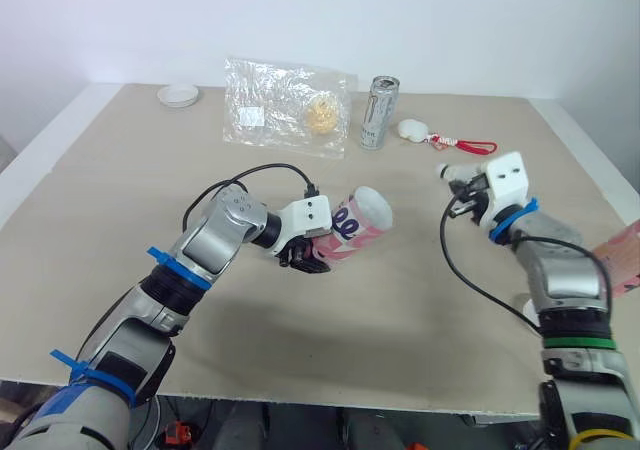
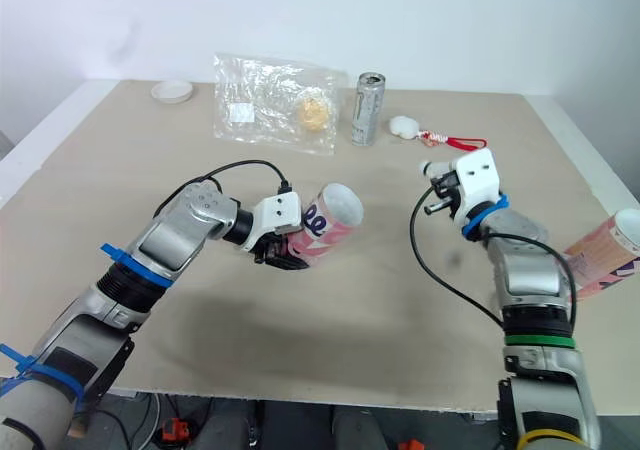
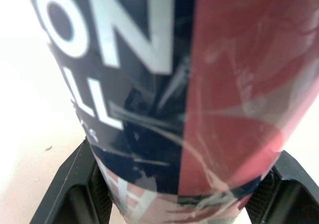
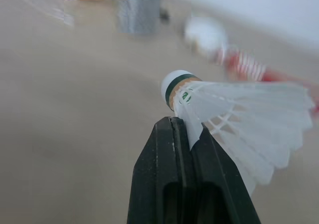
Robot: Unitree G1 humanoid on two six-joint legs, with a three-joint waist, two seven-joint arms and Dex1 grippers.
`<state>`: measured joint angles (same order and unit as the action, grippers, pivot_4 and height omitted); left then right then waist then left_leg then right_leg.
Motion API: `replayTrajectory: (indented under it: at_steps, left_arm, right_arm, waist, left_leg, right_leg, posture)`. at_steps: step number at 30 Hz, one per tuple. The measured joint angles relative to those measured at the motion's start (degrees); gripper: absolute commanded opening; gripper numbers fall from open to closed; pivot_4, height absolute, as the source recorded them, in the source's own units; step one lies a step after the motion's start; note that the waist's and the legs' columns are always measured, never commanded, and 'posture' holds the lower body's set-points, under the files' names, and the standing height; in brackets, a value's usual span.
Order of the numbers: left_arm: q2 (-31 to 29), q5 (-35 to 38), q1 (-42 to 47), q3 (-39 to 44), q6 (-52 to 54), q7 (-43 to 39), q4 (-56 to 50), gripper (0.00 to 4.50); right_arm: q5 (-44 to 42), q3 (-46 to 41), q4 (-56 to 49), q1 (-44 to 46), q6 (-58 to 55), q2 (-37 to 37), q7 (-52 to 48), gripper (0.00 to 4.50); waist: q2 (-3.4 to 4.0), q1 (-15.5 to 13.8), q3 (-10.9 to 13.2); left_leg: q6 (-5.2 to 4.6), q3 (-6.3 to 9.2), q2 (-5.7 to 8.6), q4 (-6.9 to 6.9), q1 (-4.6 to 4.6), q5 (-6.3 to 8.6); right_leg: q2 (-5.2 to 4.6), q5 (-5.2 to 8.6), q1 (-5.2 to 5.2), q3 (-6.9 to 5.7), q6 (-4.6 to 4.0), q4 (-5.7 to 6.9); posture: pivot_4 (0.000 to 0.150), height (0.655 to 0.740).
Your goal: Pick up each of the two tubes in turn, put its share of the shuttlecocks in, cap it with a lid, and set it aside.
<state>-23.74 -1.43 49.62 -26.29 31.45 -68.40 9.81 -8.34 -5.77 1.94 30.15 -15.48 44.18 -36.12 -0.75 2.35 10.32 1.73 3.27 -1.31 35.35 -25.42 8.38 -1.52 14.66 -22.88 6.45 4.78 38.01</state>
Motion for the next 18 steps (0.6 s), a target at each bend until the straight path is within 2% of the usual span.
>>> replayTrajectory:
  at_steps: [6, 10, 18]
  left_arm:
    - [0.1, 0.0, 0.4, 0.0, -1.8, -0.6, 1.7, 2.88]
    - [0.2, 0.0, 0.7, 0.0, -2.8, -0.9, 2.6, 2.88]
    - [0.2, 0.0, 0.8, 0.0, -2.9, -1.1, 2.7, 2.88]
  right_arm:
    - [-8.2, -1.6, -18.6, -0.4, 2.2, 9.9, -15.9, 0.05]
    - [-10.7, -1.0, -24.8, -0.4, 3.4, 13.6, -22.8, 0.05]
    - [-10.4, 0.8, -25.2, -0.6, 5.1, 15.1, -27.8, 0.05]
  waist:
    - [-0.03, 0.1, 0.0]
    - [-0.08, 0.1, 0.0]
    - [-0.09, 0.1, 0.0]
  left_leg:
    - [0.0, 0.0, -0.05, 0.04, 0.04, 0.0]
    - [0.0, -0.03, -0.06, 0.07, 0.05, 0.0]
    - [0.0, -0.05, -0.07, 0.06, 0.05, 0.0]
  right_leg:
    - [0.0, 0.14, 0.06, -0.01, -0.24, 0.0]
    - [-0.02, 0.17, 0.06, -0.01, -0.3, -0.01]
    - [-0.04, 0.18, 0.04, -0.01, -0.34, -0.01]
  posture:
    - [0.15, 0.74]
    - [0.15, 0.74]
    - [0.15, 0.74]
